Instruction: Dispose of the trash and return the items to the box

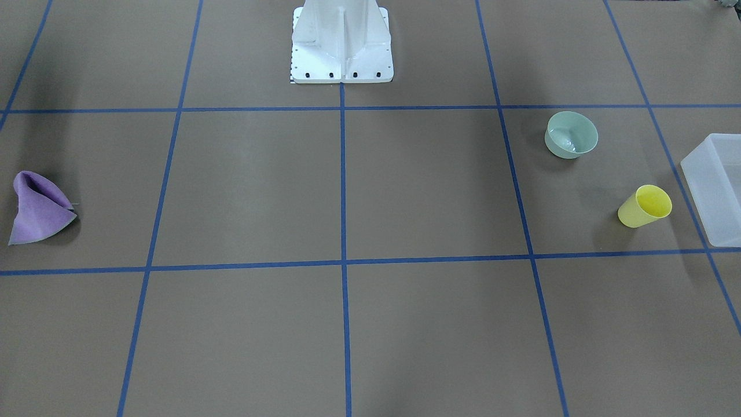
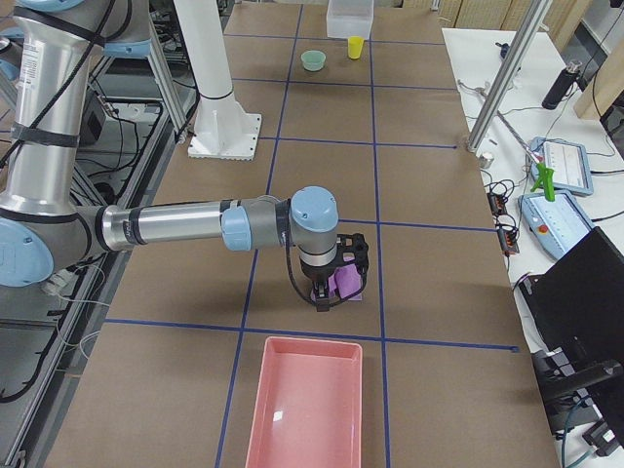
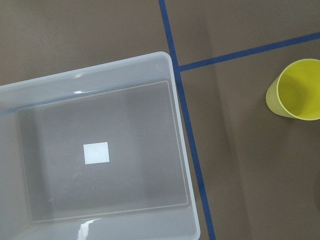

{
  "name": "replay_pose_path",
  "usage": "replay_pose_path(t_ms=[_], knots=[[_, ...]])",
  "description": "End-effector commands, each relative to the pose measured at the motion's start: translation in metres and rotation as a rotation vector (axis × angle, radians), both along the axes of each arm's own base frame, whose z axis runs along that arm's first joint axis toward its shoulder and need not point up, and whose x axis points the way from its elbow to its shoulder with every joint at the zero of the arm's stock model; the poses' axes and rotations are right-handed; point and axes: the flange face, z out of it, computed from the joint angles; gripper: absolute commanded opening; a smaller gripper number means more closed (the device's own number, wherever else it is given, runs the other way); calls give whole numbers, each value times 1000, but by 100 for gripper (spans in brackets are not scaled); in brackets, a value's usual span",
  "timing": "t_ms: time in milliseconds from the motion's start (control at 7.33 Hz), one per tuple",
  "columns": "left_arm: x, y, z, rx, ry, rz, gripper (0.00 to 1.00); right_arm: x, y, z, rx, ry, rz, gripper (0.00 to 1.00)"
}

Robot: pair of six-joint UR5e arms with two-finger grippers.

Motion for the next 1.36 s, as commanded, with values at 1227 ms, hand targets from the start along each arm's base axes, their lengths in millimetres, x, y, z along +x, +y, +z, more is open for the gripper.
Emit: replay_pose_path(t_ms=[1227], knots=[[0,6,1,31,2,-4,98,-1,-1,0,2,1,-1,100]])
